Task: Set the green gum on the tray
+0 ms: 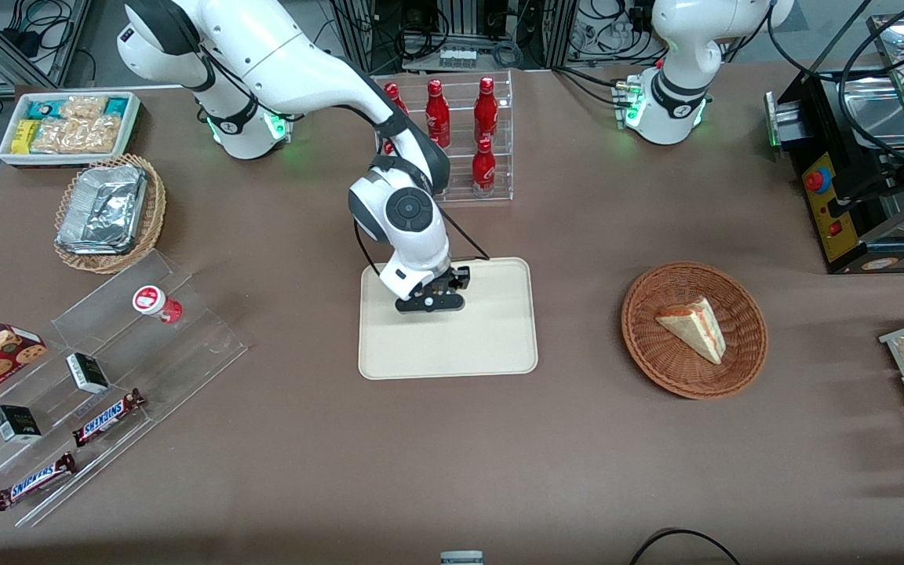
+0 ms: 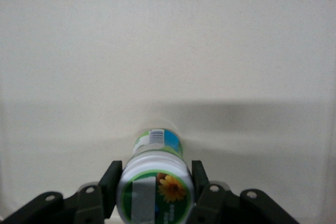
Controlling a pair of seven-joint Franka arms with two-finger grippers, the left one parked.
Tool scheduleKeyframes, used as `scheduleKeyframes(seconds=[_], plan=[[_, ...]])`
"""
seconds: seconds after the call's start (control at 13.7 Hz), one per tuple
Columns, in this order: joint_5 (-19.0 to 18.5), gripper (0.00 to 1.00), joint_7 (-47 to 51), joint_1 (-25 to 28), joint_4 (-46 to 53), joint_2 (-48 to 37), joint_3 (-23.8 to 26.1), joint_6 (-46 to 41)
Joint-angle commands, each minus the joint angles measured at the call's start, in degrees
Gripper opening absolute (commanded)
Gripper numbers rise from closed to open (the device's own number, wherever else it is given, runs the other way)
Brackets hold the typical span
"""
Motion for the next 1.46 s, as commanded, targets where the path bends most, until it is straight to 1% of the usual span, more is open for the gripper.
scheduleKeyframes(seconds=[0.0,0.07,0.15,0.22,0.29,0.51,0.66,0.8,1.1,1.17,1.32,1.39], plan=[[0.01,0.24,1.08,0.58,2.33,1.80,-0.61,0.05],[0.01,0.25,1.08,0.58,2.50,2.06,-0.61,0.05],[0.01,0.31,1.08,0.58,2.59,2.15,-0.61,0.05],[0.09,0.80,1.08,0.58,2.59,2.24,-0.61,0.05],[0.09,1.00,1.08,0.58,2.59,2.24,-0.61,0.05],[0.62,1.00,0.90,0.41,3.38,1.46,-0.61,-0.56],[0.71,1.00,0.90,-0.29,4.09,0.14,-0.69,-3.01],[0.27,1.00,0.99,-0.38,4.09,-3.63,-1.83,-9.06],[-0.17,1.00,0.03,-0.47,3.48,-13.55,-7.09,-24.52],[-0.17,1.00,-0.15,-0.56,3.21,-16.10,-8.07,-27.34],[-0.26,1.00,-0.67,-0.56,1.37,-21.90,-10.26,-30.26],[-0.26,1.00,-2.51,-1.17,0.23,-24.80,-10.97,-32.01]])
